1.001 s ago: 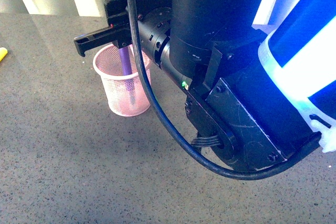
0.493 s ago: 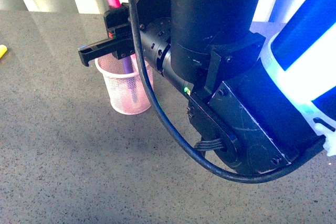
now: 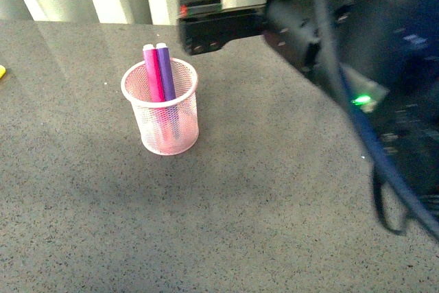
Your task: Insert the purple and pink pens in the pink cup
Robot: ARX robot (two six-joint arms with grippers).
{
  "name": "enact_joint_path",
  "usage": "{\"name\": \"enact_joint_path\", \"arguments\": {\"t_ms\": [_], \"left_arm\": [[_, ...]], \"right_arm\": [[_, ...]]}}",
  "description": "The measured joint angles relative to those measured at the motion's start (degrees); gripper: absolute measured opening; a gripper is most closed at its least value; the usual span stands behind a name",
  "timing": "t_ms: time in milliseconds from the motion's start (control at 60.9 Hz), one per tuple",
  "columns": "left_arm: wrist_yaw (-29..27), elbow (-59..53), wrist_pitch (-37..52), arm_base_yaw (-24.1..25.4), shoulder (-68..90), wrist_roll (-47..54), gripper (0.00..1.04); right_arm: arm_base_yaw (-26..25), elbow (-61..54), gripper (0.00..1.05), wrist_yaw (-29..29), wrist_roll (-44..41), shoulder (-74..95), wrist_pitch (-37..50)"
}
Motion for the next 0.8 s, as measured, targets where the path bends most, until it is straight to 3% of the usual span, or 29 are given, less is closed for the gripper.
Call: {"name": "enact_joint_path", "arguments": {"t_ms": [131, 230, 378, 410, 476, 542, 804], "left_arm": [[0.0, 0.0, 0.0, 0.0, 0.0, 0.0, 0.98], [-0.1, 0.0, 0.0, 0.0, 0.0, 0.0, 0.98], [0.1, 0.0, 0.0, 0.0, 0.0, 0.0, 0.98], [0.1, 0.0, 0.0, 0.0, 0.0, 0.0, 0.98], [0.0, 0.0, 0.0, 0.0, 0.0, 0.0, 0.98], [-0.2, 0.0, 0.0, 0.0, 0.0, 0.0, 0.98], [0.0, 0.0, 0.0, 0.0, 0.0, 0.0, 0.98]], "right_arm": [[-6.4, -8.3, 0.98, 9.5, 3.3, -13.8, -15.7], [-12.2, -14.5, 0.98, 12.9, 4.9, -26.6, -31.2], [-12.9, -15.4, 0.98, 12.4, 5.3, -30.2, -33.4], [-13.0, -16.2, 0.95, 11.5, 4.2, -29.2, -30.1], [-13.9, -20.6, 0.83, 9.1, 0.4, -27.3, -15.4], [-14.8, -24.0, 0.72, 7.8, -1.8, -28.2, -7.6], [-20.5, -32.8, 0.2, 3.2, -4.2, -42.2, -10.2]]}}
